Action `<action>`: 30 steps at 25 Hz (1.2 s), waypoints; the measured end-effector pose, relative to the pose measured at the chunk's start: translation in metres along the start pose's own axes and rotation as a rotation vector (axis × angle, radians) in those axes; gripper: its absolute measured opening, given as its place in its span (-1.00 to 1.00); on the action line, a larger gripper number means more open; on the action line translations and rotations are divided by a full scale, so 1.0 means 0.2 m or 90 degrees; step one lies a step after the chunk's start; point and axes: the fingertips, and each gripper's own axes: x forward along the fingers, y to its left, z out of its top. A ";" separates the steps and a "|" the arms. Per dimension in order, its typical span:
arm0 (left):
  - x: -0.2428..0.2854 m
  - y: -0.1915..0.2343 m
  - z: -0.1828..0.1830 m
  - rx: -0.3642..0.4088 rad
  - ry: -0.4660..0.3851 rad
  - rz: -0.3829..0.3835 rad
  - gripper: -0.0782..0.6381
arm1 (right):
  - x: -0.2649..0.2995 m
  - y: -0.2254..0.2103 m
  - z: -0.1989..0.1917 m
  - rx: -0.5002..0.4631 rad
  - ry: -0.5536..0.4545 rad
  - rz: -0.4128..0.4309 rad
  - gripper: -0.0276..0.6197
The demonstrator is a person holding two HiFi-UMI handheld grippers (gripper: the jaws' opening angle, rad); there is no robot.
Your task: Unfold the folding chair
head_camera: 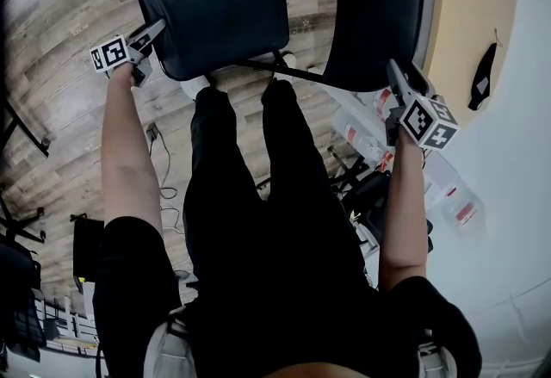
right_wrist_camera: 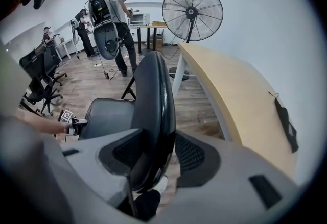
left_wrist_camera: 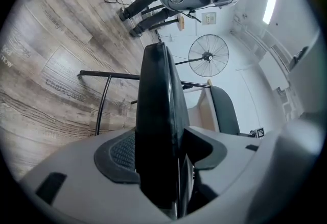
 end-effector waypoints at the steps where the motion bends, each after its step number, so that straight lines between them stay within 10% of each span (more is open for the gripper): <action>1: -0.01 0.02 0.00 -0.001 -0.003 0.005 -0.09 | 0.00 0.02 0.00 0.000 0.001 0.001 -0.34; 10: -0.05 0.10 0.00 -0.013 -0.024 0.048 -0.04 | -0.01 0.12 -0.01 -0.006 0.014 0.008 -0.34; 19: -0.30 0.01 0.02 0.023 -0.079 0.220 0.09 | -0.09 0.10 0.08 -0.006 -0.020 0.016 -0.28; 30: -0.56 -0.86 0.20 0.188 -0.083 0.259 0.09 | -0.51 0.19 0.48 -0.034 -0.244 0.142 -0.28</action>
